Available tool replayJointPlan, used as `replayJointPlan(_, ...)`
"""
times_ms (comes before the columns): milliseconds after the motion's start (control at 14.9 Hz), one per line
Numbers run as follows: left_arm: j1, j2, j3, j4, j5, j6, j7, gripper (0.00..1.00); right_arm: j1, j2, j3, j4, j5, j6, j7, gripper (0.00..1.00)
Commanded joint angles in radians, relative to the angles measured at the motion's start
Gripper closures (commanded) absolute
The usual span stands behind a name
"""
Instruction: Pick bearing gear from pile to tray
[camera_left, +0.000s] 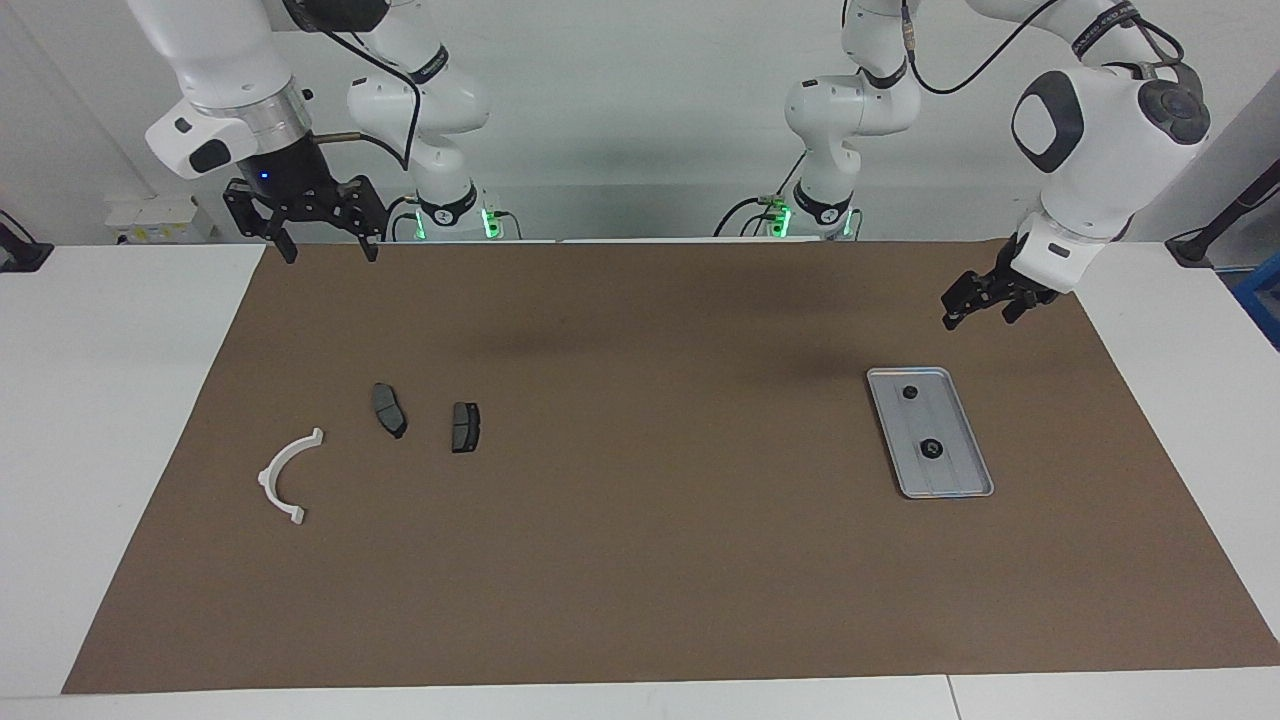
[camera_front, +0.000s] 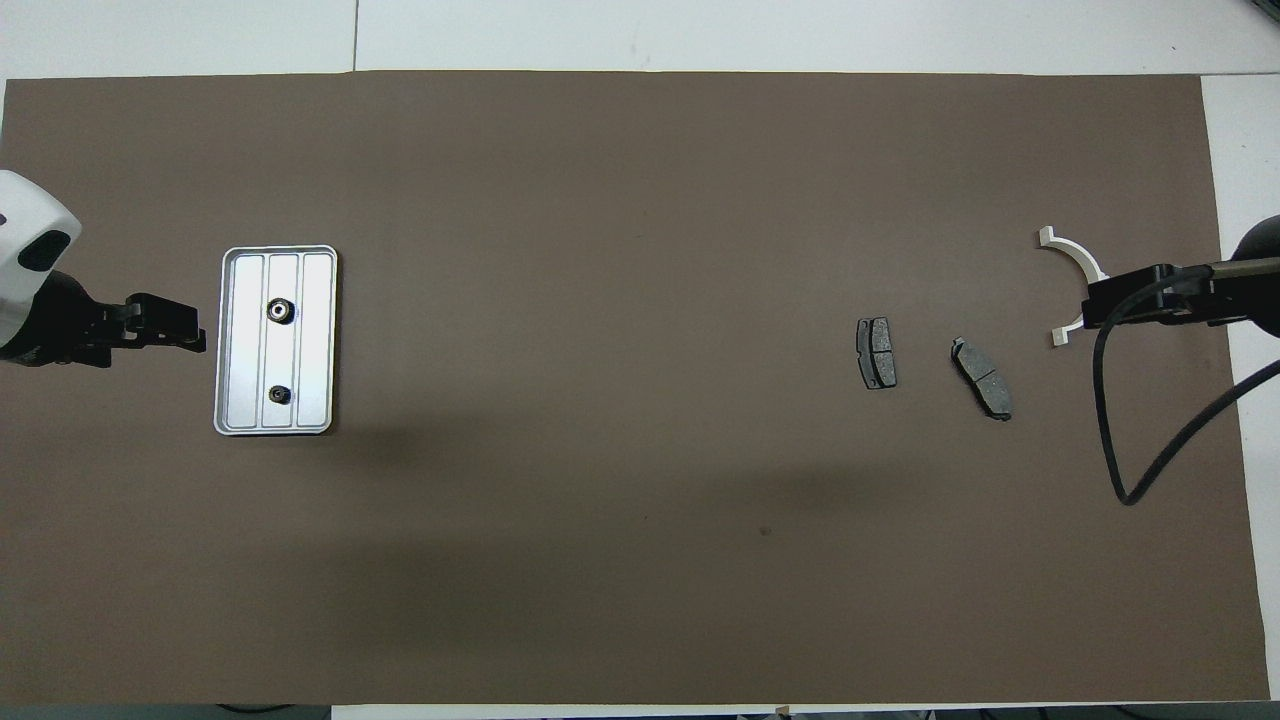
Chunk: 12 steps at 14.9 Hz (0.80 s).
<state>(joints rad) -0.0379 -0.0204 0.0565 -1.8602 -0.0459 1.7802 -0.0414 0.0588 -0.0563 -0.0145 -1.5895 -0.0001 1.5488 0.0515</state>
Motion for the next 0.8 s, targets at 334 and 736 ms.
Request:
replayJointPlan(334,0.012,-0.021,-0.003,0.035,-0.009,-0.027,0.014,0.0,-0.002,-0.007,-0.001,-0.007,-0.009,0.013,0.001,0.0)
replayJointPlan(736,0.021,-0.035,-0.049,0.173,0.009,-0.165,0.014,0.0,-0.004,-0.011,-0.002,-0.006,0.0,0.013,0.004,0.0)
